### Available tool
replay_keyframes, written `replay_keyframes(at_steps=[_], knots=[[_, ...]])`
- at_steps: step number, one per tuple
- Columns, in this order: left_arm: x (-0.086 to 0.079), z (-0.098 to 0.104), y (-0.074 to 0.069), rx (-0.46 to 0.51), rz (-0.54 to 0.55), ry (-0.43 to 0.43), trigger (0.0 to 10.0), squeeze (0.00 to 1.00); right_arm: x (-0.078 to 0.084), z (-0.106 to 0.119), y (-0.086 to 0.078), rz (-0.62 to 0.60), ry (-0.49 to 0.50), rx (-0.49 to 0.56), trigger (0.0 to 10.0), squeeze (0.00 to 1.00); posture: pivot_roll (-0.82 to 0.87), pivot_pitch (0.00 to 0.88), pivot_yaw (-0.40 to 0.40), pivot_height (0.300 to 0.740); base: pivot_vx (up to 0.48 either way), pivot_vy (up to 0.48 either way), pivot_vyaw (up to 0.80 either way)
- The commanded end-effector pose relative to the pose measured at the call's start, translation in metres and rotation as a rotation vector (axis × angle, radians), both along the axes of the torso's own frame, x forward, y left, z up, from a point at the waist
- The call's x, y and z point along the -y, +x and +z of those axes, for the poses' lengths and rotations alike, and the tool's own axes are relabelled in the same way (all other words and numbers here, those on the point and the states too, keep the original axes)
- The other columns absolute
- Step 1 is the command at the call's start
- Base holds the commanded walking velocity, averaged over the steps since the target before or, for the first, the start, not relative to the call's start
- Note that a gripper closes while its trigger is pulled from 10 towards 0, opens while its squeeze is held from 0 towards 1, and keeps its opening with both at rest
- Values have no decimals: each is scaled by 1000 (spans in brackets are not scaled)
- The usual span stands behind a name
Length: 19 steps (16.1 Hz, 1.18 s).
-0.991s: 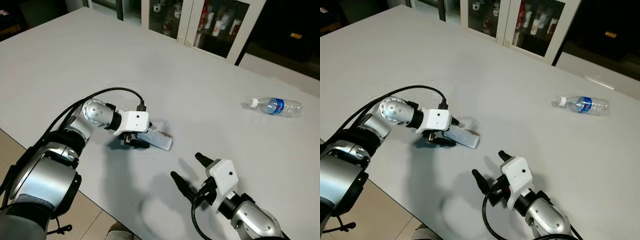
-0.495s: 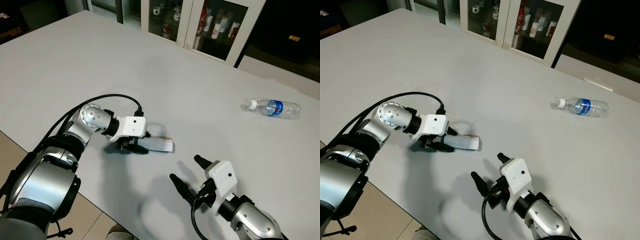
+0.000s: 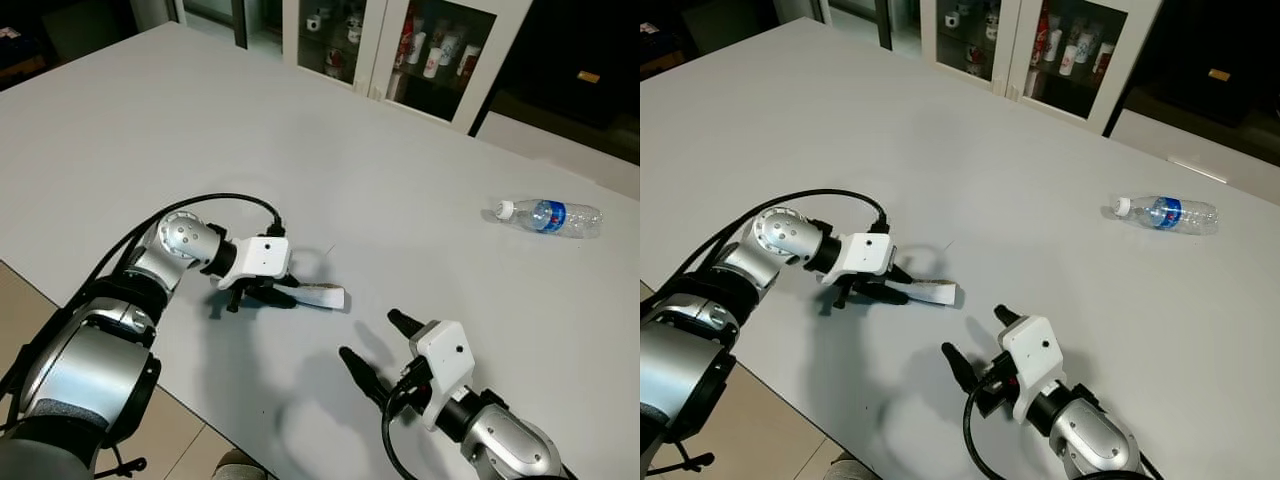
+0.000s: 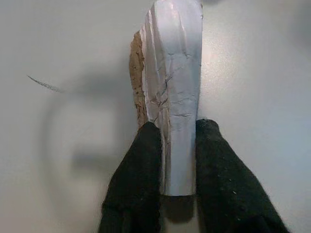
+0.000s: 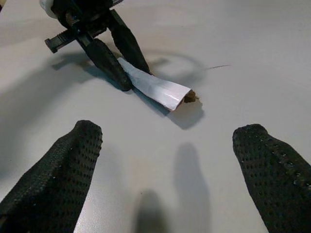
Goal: Picking trash to rubbish bin
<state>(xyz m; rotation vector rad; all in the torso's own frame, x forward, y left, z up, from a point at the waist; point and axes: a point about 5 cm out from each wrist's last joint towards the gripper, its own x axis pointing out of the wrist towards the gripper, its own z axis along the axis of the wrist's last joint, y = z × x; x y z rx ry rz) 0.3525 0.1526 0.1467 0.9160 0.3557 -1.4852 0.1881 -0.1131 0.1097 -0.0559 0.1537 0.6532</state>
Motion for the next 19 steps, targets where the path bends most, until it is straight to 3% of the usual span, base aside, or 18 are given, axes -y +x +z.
replay_keyframes(at_steps=[1, 7, 9, 13, 17, 19], knots=[[-10, -30, -13, -138, 22, 91, 0, 0, 2, 1, 0, 5, -2, 4, 10000, 0, 219, 167, -46, 740, 0, 0, 0], [-9, -25, -9, -94, 71, 26, 0, 0, 8, 2, 5, -35, -21, 34, 10000, 0, 212, 155, -47, 740, 0, 0, 0], [-10, -20, -8, -86, 98, -78, 0, 0, 15, 5, 9, -87, -20, 58, 10000, 0, 212, 155, -52, 740, 0, 0, 0], [-6, -23, -10, -85, 149, -205, 0, 0, 21, 10, 15, -122, -22, 86, 10000, 0, 223, 144, -70, 740, 0, 0, 0], [8, -13, 0, 113, 332, -487, 0, 0, 35, 17, 28, -239, -14, 135, 10000, 0, 227, 134, -77, 740, 0, 0, 0], [14, -13, 1, 214, 427, -581, 0, 0, 41, 20, 31, -290, -19, 160, 10000, 0, 226, 129, -84, 740, 0, 0, 0]])
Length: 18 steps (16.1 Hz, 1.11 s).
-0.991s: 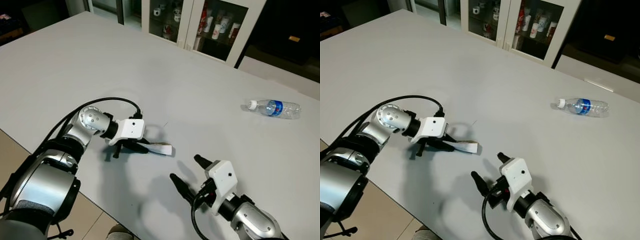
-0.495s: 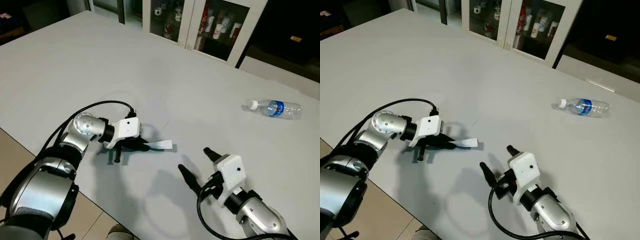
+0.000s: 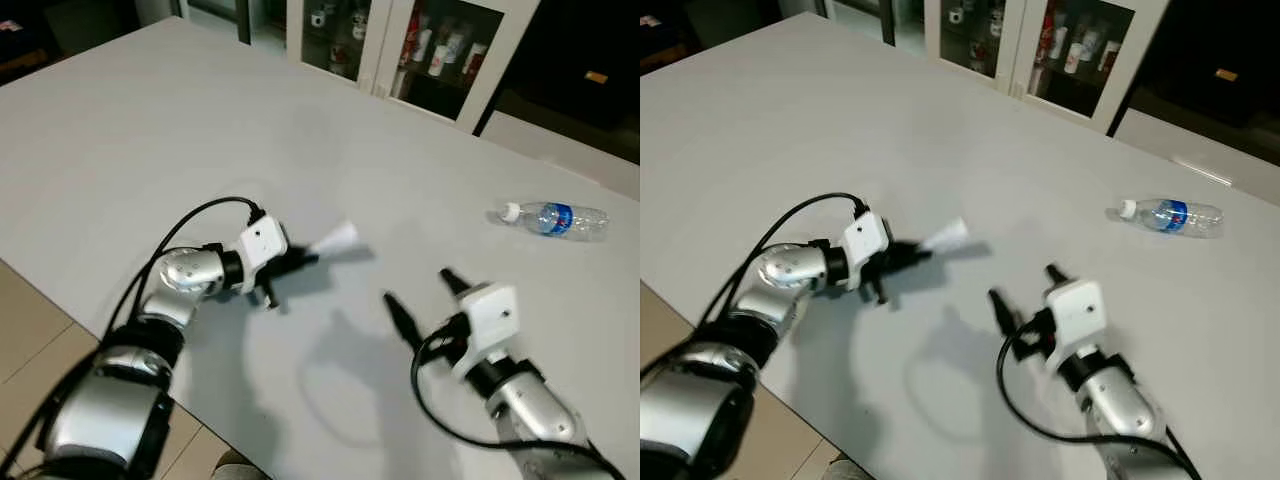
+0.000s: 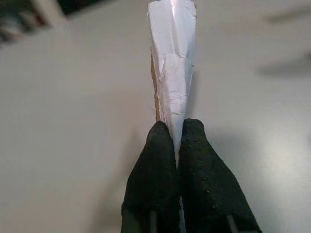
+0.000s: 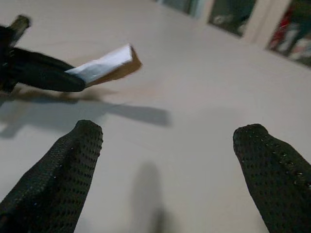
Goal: Picking trash to rubbish bin
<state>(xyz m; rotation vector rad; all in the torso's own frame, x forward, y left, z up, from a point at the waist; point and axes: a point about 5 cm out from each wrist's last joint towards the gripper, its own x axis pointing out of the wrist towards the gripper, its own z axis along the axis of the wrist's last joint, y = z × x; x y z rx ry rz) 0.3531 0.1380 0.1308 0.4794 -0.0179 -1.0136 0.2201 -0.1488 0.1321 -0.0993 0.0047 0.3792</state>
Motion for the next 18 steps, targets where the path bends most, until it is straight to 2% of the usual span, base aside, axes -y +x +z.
replay_keyframes(at_steps=[1, 3, 4, 5, 6, 7, 8, 10, 11, 12, 14, 15, 16, 18], knots=[[4, 2, 0, 42, 75, -88, 0, 0, 10, -1, 3, -76, -16, 8, 10000, 0, 223, 127, -86, 740, 0, 0, 0], [13, 0, -1, 67, 180, -213, 0, 0, 18, 2, 8, -149, -25, 26, 10000, 0, 214, 119, -92, 740, 0, 0, 0], [14, 3, 2, 86, 283, -288, 0, 0, 20, 3, 9, -172, -22, 33, 10000, 0, 213, 118, -93, 740, 0, 0, 0], [15, 2, 5, 61, 451, -385, 0, 0, 23, 5, 11, -220, 7, 36, 10000, 0, 209, 111, -93, 740, 0, 0, 0], [19, -3, 3, 27, 534, -423, 0, 0, 24, 6, 12, -256, 16, 48, 10000, 0, 208, 108, -95, 740, 0, 0, 0], [21, -5, 2, 16, 556, -426, 0, 0, 25, 6, 13, -268, 20, 53, 10000, 0, 208, 108, -95, 740, 0, 0, 0], [27, -13, -2, -46, 642, -467, 0, 0, 24, 8, 15, -304, 29, 62, 10000, 0, 198, 102, -100, 740, 0, 0, 0], [36, -20, -7, -89, 714, -469, 3059, 0, 24, 7, 16, -336, 23, 62, 10000, 0, 190, 94, -101, 740, 0, 0, 0], [37, -21, -8, -92, 719, -463, 5843, 0, 25, 7, 16, -341, 23, 62, 10000, 0, 190, 94, -101, 740, 0, 0, 0], [42, -20, -9, -113, 720, -468, 5098, 0, 26, 7, 16, -353, 21, 60, 10000, 0, 182, 88, -99, 740, 0, 0, -444], [48, -19, -9, -146, 720, -460, 7373, 0, 30, 7, 17, -376, 23, 58, 10000, 0, 173, 83, -95, 740, 0, 0, -722], [50, -19, -8, -157, 719, -455, 8980, 0, 31, 7, 17, -382, 20, 58, 10000, 0, 173, 83, -95, 740, 0, 0, -725], [55, -18, -8, -190, 714, -437, 10000, 0, 33, 6, 16, -396, 20, 55, 10000, 0, 166, 79, -90, 740, 0, 0, -725], [59, -18, -9, -207, 701, -432, 10000, 0, 34, 6, 15, -404, 21, 55, 10000, 0, 163, 77, -87, 740, 0, 0, -725]])
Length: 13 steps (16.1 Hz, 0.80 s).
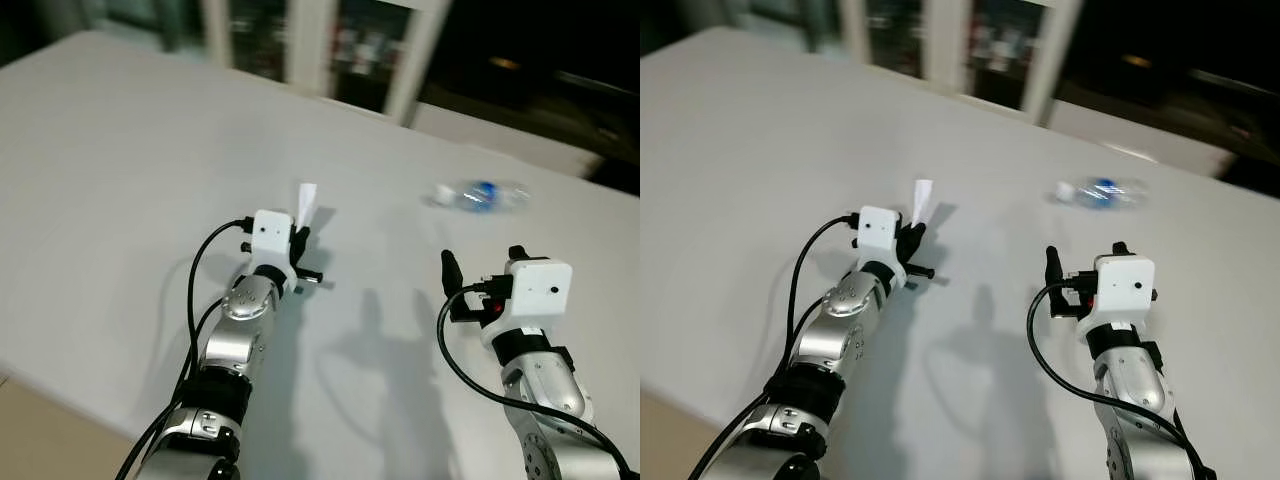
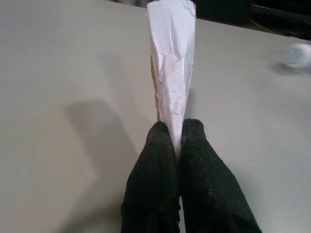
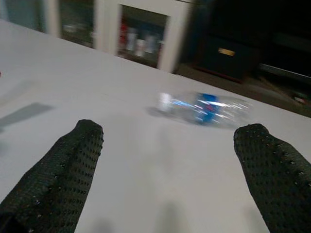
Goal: Picking trash to rubbish bin
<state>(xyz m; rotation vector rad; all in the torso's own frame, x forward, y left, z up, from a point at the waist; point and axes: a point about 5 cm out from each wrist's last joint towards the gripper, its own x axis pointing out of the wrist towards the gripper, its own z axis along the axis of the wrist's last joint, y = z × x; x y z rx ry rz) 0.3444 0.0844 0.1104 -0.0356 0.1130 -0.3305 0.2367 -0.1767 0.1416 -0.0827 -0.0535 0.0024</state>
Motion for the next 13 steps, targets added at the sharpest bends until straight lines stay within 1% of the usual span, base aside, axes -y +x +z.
replay_keyframes(at_steps=[1, 3, 6, 7, 9, 11, 13], knots=[[8, 4, -2, -2, -33, -9, 10000, 0, 7, -4, -2, -35, -1, -19, 10000, 0, 161, 77, -85, 740, 0, 0, -725], [9, 7, -2, 0, -46, -9, 10000, 0, 6, -4, -2, -35, 1, -18, 10000, 0, 160, 76, -83, 740, 0, 0, -725], [7, 8, 0, -10, -21, 15, 10000, 0, 6, -4, -1, -34, 2, -18, 10000, 0, 163, 73, -82, 740, 0, 0, -725], [8, 7, -1, -28, -34, 16, 10000, 0, 5, -4, 0, -33, 4, -19, 10000, 0, 169, 69, -83, 740, 0, 0, -725], [8, 6, -2, -37, -41, 10, 10000, 0, 4, -4, 0, -31, 5, -19, 10000, 0, 170, 69, -83, 740, 0, 0, -725], [9, 5, -4, -57, -58, -24, 10000, 0, 3, -4, 1, -28, 6, -17, 10000, 0, 172, 73, -80, 740, 0, 0, -728], [8, 6, -3, -64, -53, -34, 10000, 0, 3, -4, 0, -30, 11, -17, 10000, 0, 172, 74, -78, 740, 0, 0, 0]])
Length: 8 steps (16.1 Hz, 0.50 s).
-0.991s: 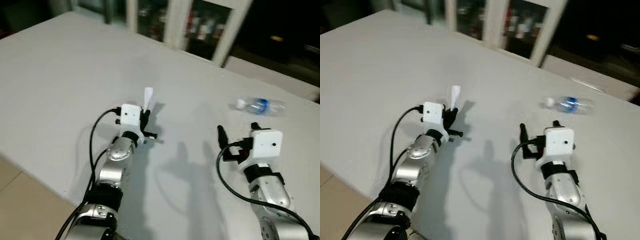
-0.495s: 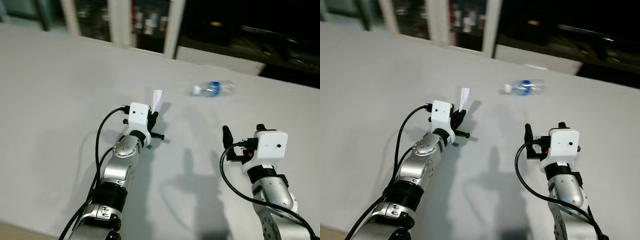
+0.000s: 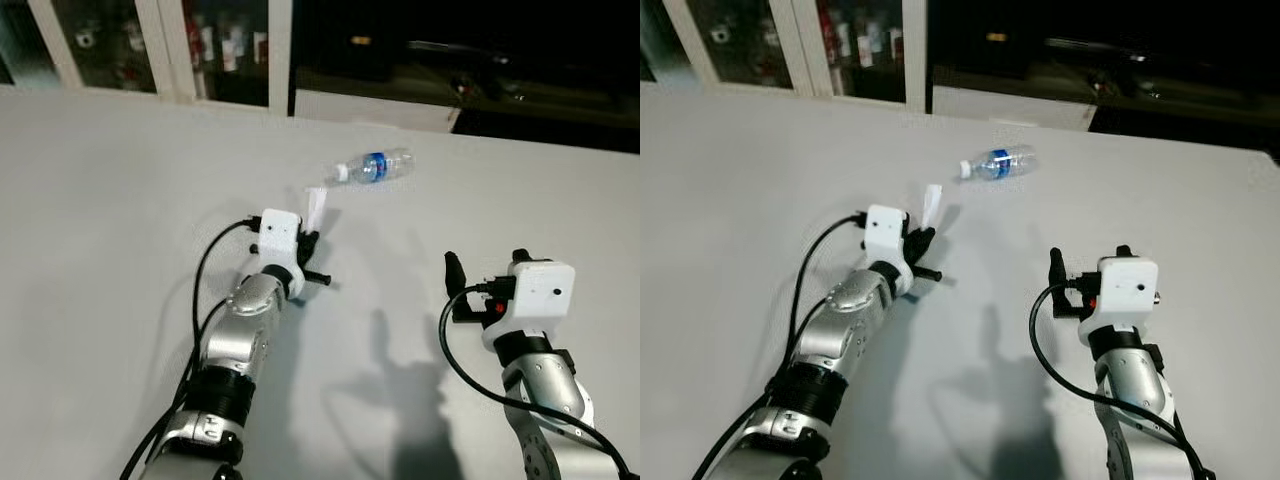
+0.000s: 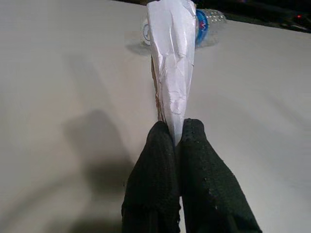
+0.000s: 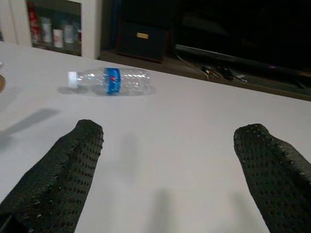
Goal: Picking trash to rubbish bin
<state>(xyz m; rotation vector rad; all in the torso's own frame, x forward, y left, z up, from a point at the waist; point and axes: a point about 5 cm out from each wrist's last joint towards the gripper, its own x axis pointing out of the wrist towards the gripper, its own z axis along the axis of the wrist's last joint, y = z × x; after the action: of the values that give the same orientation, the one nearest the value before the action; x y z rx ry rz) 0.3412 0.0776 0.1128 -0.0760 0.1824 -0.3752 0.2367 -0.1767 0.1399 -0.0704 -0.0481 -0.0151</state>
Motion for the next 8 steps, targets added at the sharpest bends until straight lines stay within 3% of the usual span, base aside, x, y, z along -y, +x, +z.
replay_keyframes(at_steps=[1, 6, 8], knots=[[1, 4, 0, 8, -11, -4, 10000, 0, 2, -2, 0, -12, -1, -11, 10000, 0, 172, 73, -77, 740, 0, 0, 0], [2, 9, 3, 1, -22, -10, 10000, 0, 1, -2, 1, -13, 5, -7, 10000, 0, 174, 72, -70, 740, 0, 0, 0], [2, 8, 1, -6, -44, -10, 10000, 0, 1, -4, -2, -9, 7, -13, 10000, 0, 180, 70, -65, 740, 0, 257, 0]])
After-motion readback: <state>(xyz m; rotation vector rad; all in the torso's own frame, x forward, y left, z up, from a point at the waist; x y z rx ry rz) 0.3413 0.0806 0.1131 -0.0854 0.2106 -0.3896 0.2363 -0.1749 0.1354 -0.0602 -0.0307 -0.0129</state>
